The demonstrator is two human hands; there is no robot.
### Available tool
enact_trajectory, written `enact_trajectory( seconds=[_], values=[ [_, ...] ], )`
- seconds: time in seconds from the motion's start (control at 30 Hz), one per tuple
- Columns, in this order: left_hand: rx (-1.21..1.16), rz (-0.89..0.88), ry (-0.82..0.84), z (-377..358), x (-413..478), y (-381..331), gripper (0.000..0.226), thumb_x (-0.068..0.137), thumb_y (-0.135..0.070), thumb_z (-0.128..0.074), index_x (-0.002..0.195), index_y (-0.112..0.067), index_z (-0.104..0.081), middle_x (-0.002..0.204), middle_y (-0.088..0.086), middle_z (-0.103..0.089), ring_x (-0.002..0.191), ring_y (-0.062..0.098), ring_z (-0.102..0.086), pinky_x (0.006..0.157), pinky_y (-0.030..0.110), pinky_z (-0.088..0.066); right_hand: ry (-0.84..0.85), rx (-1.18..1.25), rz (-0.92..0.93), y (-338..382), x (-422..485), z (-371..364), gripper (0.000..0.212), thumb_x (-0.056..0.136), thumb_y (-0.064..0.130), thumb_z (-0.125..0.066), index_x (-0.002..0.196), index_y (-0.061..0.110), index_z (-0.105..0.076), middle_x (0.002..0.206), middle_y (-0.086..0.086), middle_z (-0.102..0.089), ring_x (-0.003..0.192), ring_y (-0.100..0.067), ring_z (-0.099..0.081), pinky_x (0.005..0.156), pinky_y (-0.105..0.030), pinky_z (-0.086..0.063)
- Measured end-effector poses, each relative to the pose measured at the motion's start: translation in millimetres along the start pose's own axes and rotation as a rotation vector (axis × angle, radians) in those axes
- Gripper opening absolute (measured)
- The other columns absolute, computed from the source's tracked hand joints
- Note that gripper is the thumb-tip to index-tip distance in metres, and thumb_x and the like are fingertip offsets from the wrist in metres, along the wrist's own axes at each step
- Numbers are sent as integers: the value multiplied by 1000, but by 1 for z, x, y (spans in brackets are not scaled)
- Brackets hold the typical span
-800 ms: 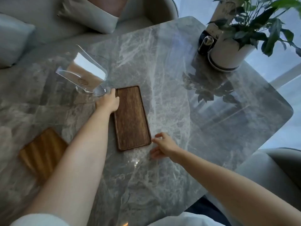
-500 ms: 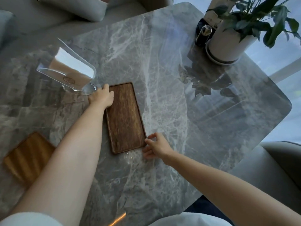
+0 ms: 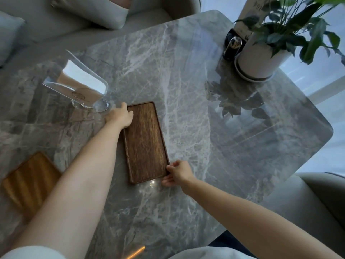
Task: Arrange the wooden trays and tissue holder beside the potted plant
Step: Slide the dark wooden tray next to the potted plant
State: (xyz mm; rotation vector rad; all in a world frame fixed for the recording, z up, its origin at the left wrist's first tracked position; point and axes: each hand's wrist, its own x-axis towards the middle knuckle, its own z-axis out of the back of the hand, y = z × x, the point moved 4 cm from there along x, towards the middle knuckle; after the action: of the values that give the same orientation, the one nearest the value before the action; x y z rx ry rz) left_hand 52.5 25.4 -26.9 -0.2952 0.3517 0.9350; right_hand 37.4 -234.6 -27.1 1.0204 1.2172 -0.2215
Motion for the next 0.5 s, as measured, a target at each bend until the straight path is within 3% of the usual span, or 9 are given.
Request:
enact_trajectory(
  seconds=[0.13,0.27,0.5],
  values=[
    [-24,-19,10,5,4,-23,47,96,-37,-34,132,-8,-34,135,29,-45,122,43,-46,99,46,-39,-34,37,43,11,-2,31,7,94,4,-42,86,4,-42,54,-16,-50,24,-11,-50,29,-22,-46],
    [-120,-15,1,13,17,-54,47,94,-38,-38,132,-9,-36,131,27,-50,118,43,-50,95,45,-42,-103,47,107,34,5,74,20,92,5,-47,72,8,-44,46,-14,-52,24,-12,-51,28,-21,-46],
    [-247,0,-17,25,40,-126,48,91,-37,-44,129,-9,-39,131,25,-52,118,42,-50,95,43,-43,-213,3,189,86,23,160,25,91,6,-49,66,7,-46,42,-14,-51,23,-11,-49,27,-19,-43]
  ],
)
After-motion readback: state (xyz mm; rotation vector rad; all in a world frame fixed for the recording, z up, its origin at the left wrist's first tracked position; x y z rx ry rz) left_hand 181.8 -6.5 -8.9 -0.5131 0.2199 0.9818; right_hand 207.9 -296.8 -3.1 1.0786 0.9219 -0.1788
